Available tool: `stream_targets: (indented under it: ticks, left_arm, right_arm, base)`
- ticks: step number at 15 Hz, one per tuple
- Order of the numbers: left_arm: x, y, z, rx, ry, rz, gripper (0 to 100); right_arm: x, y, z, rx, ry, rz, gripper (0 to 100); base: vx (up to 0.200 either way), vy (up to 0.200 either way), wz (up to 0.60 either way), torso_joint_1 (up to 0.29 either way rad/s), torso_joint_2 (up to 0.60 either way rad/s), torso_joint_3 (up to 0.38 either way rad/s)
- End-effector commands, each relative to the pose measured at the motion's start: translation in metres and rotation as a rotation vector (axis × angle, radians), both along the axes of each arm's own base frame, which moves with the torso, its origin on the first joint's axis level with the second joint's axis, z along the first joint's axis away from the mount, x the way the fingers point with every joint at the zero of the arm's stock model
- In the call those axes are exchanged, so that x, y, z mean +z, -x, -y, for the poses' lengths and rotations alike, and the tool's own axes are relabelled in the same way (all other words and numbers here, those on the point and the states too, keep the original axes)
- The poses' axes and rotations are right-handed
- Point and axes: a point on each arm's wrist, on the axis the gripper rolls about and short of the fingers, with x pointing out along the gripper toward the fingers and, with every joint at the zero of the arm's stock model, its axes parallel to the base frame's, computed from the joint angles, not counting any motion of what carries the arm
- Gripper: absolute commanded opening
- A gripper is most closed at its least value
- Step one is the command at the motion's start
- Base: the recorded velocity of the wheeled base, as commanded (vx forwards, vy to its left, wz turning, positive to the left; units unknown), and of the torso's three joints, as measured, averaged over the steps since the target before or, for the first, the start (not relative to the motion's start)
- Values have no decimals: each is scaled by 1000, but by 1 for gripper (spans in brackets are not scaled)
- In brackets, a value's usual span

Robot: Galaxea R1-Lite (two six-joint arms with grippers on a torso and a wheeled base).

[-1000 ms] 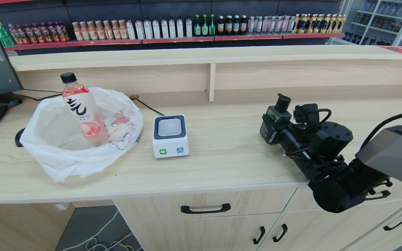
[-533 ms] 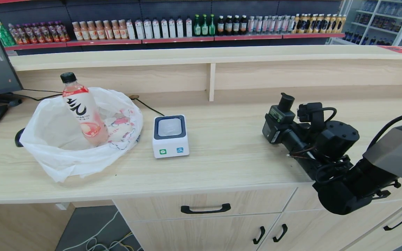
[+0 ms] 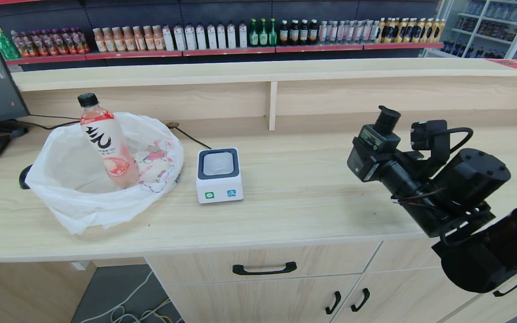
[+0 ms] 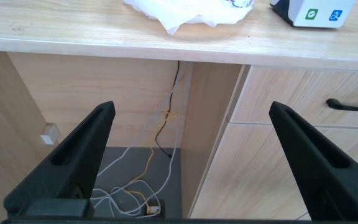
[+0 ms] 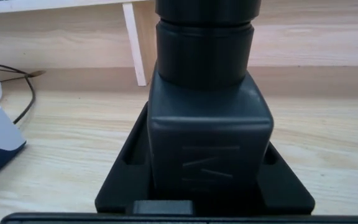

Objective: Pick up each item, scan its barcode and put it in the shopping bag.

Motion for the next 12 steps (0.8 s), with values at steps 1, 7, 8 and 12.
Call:
stream_targets:
  ticks: [1,7,8,12]
  left_arm:
    - [0,0,0,1,0,0,100]
    - [0,0,0,1,0,0,100]
    - [0,0,0,1,0,0,100]
    - [0,0,0,1,0,0,100]
  right_arm:
    - [18,34,3,30,-10,27,0]
    - [21,67,12,45,-2,18,0]
    - [20,69,12,48,2,10,0]
    - [12,98,5,121,19,-30,0]
  base:
    - [0,0,0,0,0,0]
    - [0,0,0,0,0,0]
    - [0,0,0,0,0,0]
    - [0,0,0,0,0,0]
